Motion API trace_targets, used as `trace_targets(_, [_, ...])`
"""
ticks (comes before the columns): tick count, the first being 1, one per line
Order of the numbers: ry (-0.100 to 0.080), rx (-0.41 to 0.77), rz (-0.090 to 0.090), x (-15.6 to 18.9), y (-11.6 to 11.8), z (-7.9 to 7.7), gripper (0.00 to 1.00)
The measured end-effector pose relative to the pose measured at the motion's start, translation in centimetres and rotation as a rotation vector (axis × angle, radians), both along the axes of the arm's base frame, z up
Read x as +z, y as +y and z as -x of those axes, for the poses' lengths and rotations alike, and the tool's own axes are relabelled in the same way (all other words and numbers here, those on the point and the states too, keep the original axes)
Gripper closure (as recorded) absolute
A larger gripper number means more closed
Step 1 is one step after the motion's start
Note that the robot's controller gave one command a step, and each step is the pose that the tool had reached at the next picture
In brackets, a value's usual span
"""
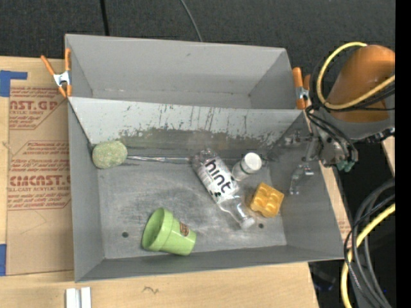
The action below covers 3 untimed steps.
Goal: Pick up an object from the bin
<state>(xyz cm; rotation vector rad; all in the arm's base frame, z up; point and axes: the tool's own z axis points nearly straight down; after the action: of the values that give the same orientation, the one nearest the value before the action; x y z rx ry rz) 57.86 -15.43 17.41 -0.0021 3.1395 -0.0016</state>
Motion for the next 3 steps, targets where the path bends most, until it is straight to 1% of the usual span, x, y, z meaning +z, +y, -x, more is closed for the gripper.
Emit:
trace_targets(1, [0.000, 0.000, 0.000, 0.0, 0.0, 0.0, 0.00])
trace_targets(2, [-0.005, 0.089, 0.001, -3.1, 0.6, 0.6, 0.00])
trace_targets(3, [-0.003, 0.282, 0.001, -8.9, 1.3, 3.1, 0.00])
